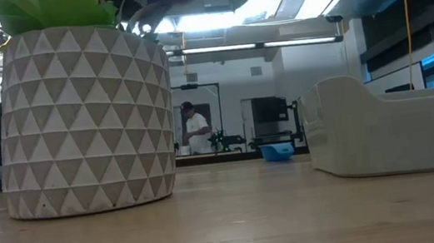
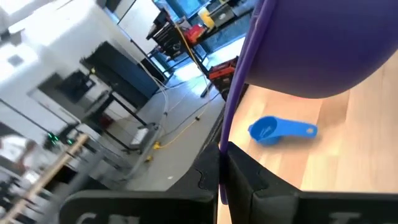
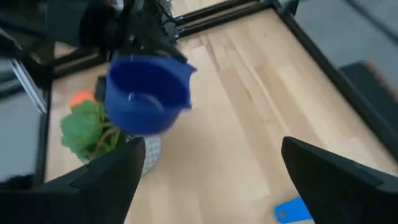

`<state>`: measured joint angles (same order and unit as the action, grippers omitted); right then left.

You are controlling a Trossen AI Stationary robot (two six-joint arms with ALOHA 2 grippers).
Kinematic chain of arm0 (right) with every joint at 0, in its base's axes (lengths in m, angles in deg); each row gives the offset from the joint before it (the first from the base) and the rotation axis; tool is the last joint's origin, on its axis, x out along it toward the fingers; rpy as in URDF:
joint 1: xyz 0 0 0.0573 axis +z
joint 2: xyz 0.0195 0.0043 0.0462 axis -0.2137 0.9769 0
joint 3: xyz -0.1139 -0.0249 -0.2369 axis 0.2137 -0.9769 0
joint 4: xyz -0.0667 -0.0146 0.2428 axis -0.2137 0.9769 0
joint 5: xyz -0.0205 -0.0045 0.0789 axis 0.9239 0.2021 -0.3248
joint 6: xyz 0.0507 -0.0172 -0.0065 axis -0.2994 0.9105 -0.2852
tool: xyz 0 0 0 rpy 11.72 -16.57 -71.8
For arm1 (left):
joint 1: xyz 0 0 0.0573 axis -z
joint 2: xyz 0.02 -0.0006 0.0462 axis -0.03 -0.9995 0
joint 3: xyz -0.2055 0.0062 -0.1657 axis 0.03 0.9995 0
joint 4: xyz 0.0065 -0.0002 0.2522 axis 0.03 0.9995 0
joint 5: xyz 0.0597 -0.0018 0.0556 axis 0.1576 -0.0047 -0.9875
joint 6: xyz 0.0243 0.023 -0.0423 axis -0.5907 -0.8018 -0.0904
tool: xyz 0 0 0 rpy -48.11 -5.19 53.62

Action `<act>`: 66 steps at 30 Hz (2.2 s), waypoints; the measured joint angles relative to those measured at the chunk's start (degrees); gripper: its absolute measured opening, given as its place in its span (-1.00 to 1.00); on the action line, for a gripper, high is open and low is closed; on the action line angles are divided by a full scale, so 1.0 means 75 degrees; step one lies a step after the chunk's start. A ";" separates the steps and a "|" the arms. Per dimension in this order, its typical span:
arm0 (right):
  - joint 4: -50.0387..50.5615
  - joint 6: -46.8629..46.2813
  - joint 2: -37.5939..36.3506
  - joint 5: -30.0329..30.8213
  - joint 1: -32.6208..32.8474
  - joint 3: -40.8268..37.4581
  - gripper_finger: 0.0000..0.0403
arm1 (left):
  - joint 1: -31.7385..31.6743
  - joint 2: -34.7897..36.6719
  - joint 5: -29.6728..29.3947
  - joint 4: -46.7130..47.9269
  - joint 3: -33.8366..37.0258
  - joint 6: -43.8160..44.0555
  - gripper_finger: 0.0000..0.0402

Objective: Nest measuring cups in basket
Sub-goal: Stack the violet measuring cup on top of the yellow measuring cup in the grey bin

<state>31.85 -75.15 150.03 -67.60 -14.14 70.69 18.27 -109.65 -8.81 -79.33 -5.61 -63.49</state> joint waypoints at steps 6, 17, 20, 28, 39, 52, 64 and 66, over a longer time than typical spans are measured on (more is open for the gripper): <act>-0.0101 -0.0371 0.0162 -0.0571 -0.0315 -0.0001 0.88 | 0.0000 -0.0629 -0.0080 -0.0097 0.0000 -0.1104 -0.99; -0.0322 -0.1144 0.1029 -0.0971 -0.0338 -0.0007 0.88 | 0.0000 -0.1020 -0.0446 -0.0099 -0.0003 -0.2437 -0.99; -0.0318 -0.1148 0.1237 -0.1080 -0.0333 -0.0007 0.88 | 0.0000 -0.1023 -0.0586 -0.0134 -0.0003 -0.2454 -0.99; -0.0590 -0.1107 0.1677 -0.1259 -0.0407 -0.0012 0.88 | 0.0000 -0.1023 -0.0591 -0.0230 -0.0003 -0.2460 -0.99; -0.0776 -0.0734 0.1728 -0.2263 -0.0695 -0.0013 0.88 | 0.0003 -0.1020 -0.0596 -0.1260 -0.0003 -0.4045 -0.99; -0.0712 -0.0704 0.1728 -0.1967 -0.0687 -0.0013 0.88 | 0.0047 -0.1020 -0.0607 -0.1645 -0.0003 -0.5087 -0.98; -0.0536 -0.0716 0.2165 -0.1989 -0.0629 -0.0013 0.88 | 0.0047 -0.1020 -0.0573 -0.2425 -0.0006 -0.5862 -0.98; -0.0526 -0.0713 0.2188 -0.1997 -0.0629 -0.0013 0.85 | 0.0047 -0.1020 -0.0573 -0.2431 -0.0006 -0.5861 -0.98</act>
<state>27.91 -80.49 166.44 -82.58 -18.86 70.60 18.62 -117.30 -13.11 -97.56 -5.66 -107.44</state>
